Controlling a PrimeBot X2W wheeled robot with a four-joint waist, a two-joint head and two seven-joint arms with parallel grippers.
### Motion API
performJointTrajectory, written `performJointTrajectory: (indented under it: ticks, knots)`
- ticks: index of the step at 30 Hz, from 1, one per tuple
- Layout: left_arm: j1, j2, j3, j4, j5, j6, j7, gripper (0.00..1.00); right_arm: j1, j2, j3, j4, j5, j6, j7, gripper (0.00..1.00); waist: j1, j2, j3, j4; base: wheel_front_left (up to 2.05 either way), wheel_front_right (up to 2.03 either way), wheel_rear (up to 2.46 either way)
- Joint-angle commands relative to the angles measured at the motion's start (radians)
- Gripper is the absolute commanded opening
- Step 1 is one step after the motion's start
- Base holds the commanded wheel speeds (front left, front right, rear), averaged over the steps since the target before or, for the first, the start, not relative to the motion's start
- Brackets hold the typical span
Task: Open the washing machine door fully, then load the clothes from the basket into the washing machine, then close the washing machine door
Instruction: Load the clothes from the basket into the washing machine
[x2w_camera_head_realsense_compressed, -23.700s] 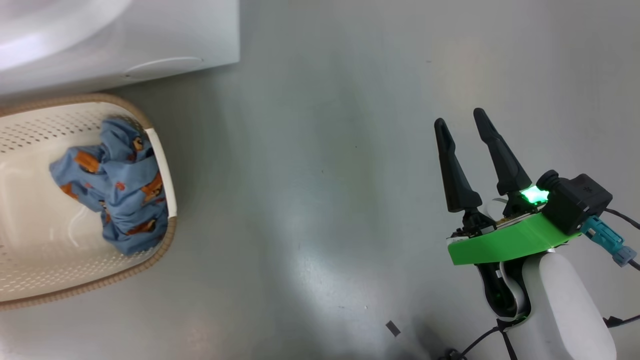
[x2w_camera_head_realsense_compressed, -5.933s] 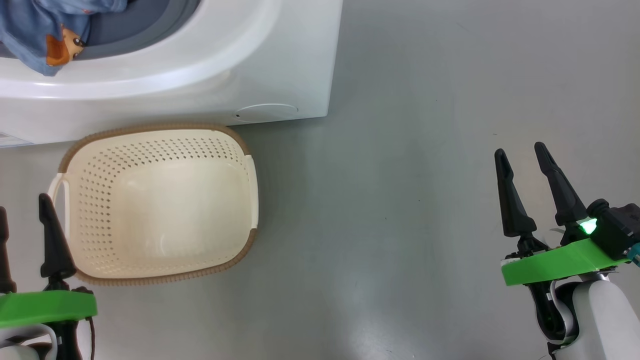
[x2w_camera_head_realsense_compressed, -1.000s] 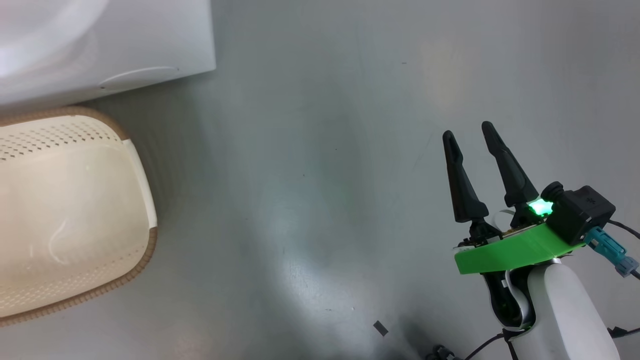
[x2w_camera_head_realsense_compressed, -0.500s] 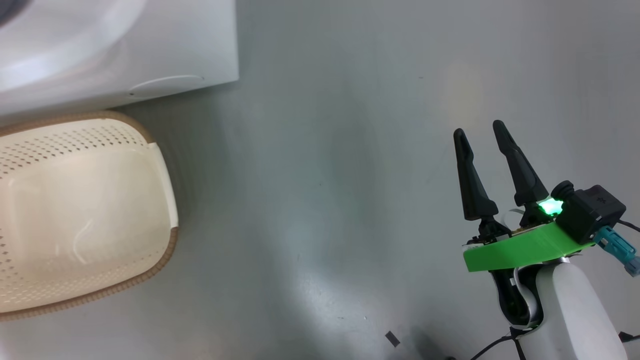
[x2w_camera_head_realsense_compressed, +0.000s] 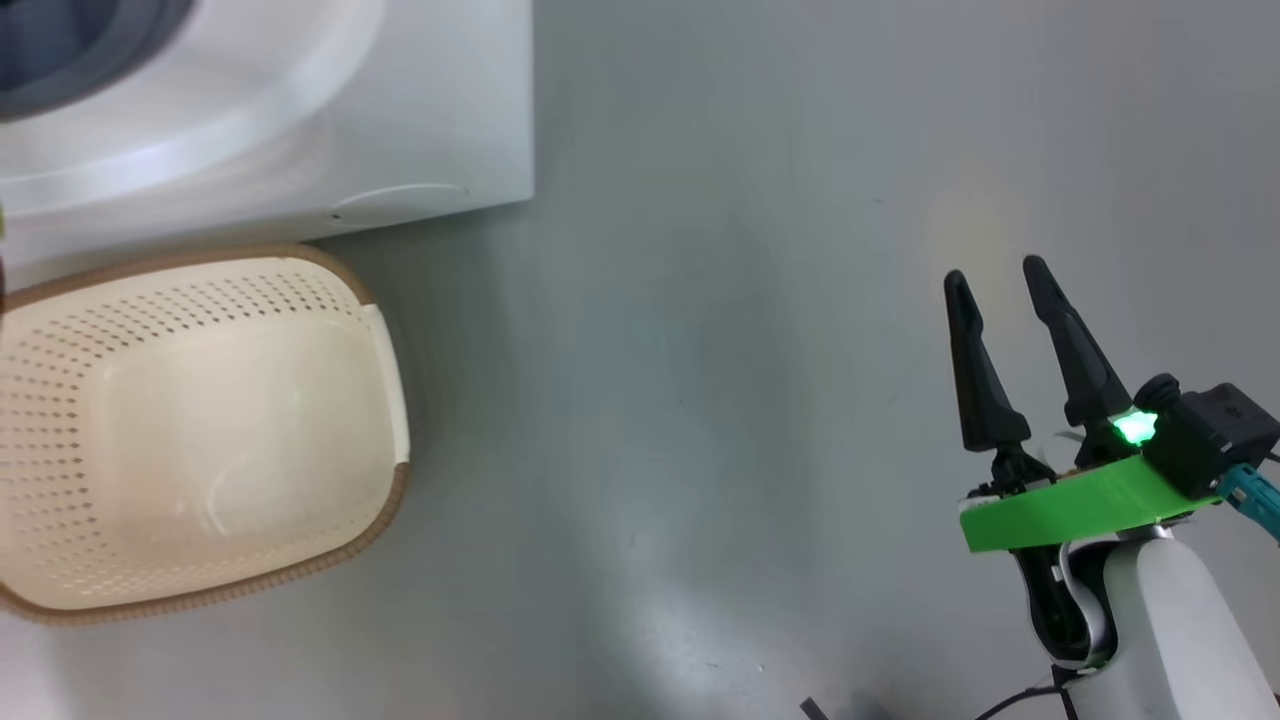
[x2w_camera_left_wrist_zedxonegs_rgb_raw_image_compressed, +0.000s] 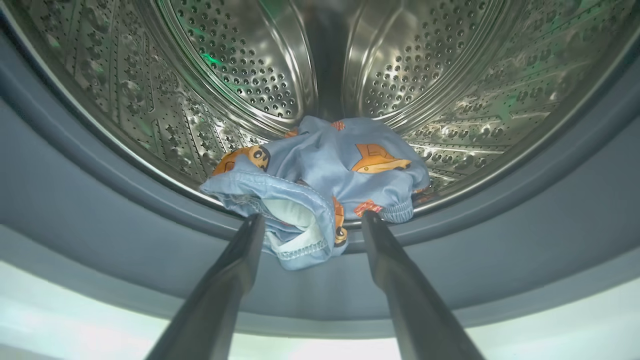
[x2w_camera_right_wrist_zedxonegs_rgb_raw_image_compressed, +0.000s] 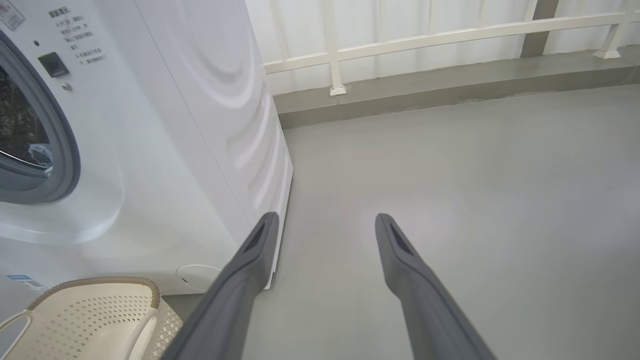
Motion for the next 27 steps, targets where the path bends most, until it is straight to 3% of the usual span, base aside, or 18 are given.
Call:
performJointTrajectory:
  ticks: [1, 13, 27]
  knots:
    - [0.031, 0.043, 0.045, -0.043, 0.019, -0.002, -0.006, 1.0, 0.034, -0.007, 0.018, -0.018, -0.003, 0.004, -0.005, 1.0, 0.0, 0.0, -0.02, 0.017, 0.0, 0.0, 0.0]
    - [0.256, -0.03, 0.201, -0.249, 0.147, -0.002, -0.006, 1.0, 0.058, -0.037, 0.011, -0.009, 0.001, 0.004, -0.005, 1.0, 0.0, 0.0, -0.089, 0.052, 0.0, 0.0, 0.0]
    - [0.503, -0.102, 0.291, -0.487, 0.246, -0.002, -0.006, 1.0, 0.077, -0.054, -0.007, -0.01, 0.001, 0.004, -0.005, 1.0, 0.0, 0.0, -0.119, 0.088, 0.0, 0.0, 0.0]
